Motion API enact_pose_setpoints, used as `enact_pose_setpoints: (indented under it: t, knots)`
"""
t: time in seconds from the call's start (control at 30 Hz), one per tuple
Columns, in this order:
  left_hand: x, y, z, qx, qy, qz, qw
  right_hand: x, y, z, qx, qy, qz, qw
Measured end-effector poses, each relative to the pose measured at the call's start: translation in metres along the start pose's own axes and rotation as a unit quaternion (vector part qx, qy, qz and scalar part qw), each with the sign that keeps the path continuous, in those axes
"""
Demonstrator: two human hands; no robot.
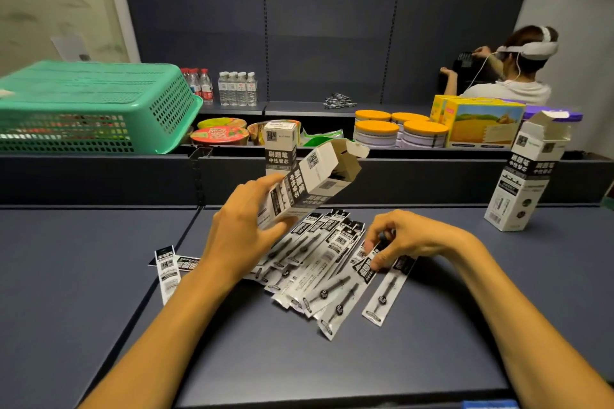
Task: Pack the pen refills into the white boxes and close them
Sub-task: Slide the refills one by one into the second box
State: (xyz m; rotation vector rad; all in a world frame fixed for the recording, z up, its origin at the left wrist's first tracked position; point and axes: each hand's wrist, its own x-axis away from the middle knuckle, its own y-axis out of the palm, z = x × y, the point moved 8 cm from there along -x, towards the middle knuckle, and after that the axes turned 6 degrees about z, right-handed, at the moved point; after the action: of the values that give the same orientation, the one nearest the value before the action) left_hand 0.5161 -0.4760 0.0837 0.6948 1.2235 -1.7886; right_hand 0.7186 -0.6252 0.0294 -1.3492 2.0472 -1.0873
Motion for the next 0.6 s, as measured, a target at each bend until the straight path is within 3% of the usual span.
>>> enact_pose_setpoints:
  t: [0.27, 0.6]
  knots:
    - [0.002, 0.004, -0.002, -0.006, -0.002, -0.012, 1.0, 0.009, -0.005, -0.011, -0.161, -0.044, -0.03, 0.986]
    - [0.003, 0.005, -0.012, -0.01, -0.016, -0.016, 1.0, 0.021, -0.035, -0.032, -0.387, -0.093, 0.066, 0.915]
